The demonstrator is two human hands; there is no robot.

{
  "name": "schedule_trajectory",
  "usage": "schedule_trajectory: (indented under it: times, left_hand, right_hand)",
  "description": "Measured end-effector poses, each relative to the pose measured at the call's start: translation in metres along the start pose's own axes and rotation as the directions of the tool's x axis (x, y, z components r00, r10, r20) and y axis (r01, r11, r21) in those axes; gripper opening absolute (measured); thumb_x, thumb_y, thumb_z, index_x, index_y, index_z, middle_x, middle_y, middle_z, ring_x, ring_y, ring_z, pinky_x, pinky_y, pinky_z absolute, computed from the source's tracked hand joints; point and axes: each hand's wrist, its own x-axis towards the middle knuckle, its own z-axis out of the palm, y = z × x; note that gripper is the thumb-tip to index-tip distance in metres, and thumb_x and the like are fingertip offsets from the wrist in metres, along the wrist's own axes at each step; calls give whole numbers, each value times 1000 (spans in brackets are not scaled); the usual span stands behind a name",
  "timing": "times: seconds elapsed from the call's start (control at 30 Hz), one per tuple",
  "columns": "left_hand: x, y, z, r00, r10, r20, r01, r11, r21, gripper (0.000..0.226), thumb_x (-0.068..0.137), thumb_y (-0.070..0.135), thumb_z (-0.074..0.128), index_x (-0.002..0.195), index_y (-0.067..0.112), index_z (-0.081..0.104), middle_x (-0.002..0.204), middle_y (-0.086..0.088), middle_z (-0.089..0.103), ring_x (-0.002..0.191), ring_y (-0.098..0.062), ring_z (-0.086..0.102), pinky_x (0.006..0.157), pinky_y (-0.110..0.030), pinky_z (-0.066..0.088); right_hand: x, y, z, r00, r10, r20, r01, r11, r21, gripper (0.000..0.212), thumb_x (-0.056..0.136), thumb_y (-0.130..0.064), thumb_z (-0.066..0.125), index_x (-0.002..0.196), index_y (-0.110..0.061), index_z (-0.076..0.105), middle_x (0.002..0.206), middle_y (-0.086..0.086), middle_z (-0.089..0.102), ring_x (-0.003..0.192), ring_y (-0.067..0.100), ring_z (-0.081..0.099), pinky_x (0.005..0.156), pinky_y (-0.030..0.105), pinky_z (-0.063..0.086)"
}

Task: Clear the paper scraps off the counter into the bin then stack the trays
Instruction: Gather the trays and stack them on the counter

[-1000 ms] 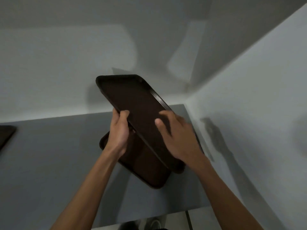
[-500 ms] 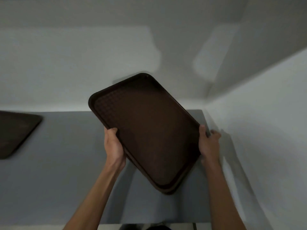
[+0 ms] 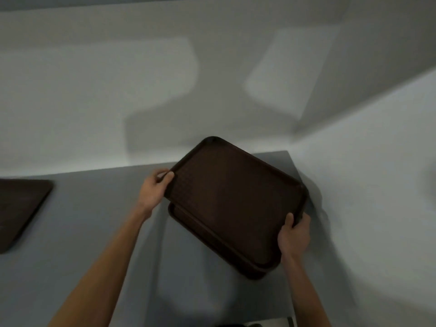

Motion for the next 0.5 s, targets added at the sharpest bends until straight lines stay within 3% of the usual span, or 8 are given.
schedule_trajectory:
  times: [0.07, 0.17, 0.3, 0.43, 0.5]
  left_hand:
    - [27, -23, 8, 997, 15, 76, -40, 938, 344, 28, 99, 20, 65, 126, 16, 65, 113, -13, 74, 105, -32, 71, 93, -41, 55]
    - [44, -58, 21, 996, 11, 92, -57, 857, 512, 38, 91, -4, 53, 126, 6, 63, 117, -23, 70, 115, -41, 64, 98, -43, 50]
    - [46, -92, 26, 991, 15, 134, -90, 814, 574, 45, 84, -9, 51, 123, 7, 66, 117, -24, 70, 115, -42, 63, 98, -42, 49]
    - [49, -105, 27, 986, 47, 159, -131, 812, 569, 53, 81, -9, 51, 126, 12, 69, 114, -19, 75, 111, -41, 68, 100, -43, 52]
    - [45, -103, 27, 986, 61, 158, -140, 817, 559, 52, 79, -10, 53, 124, 10, 72, 114, -18, 75, 109, -39, 69, 101, -40, 52]
  right_hand:
    - [-5, 10, 9, 1000, 3, -20, -4, 1000, -31, 47, 110, -23, 50, 153, -5, 43, 148, 22, 56, 133, 43, 55, 109, 48, 43]
    - [-11, 31, 27, 999, 24, -47, -28, 996, -90, 45, 108, -17, 50, 150, -1, 49, 145, 26, 56, 132, 45, 55, 112, 51, 42]
    - [-15, 63, 45, 993, 58, -102, -78, 975, -206, 41, 109, -24, 51, 146, -7, 52, 140, 27, 47, 119, 46, 57, 103, 51, 47]
    - [-23, 81, 57, 996, 68, -61, -85, 941, -329, 58, 111, -39, 41, 165, -28, 25, 143, 22, 40, 115, 45, 57, 100, 54, 48]
    - [-28, 87, 67, 997, 46, -61, -64, 937, -345, 64, 109, -29, 44, 168, -22, 18, 145, 25, 40, 119, 48, 54, 101, 55, 46]
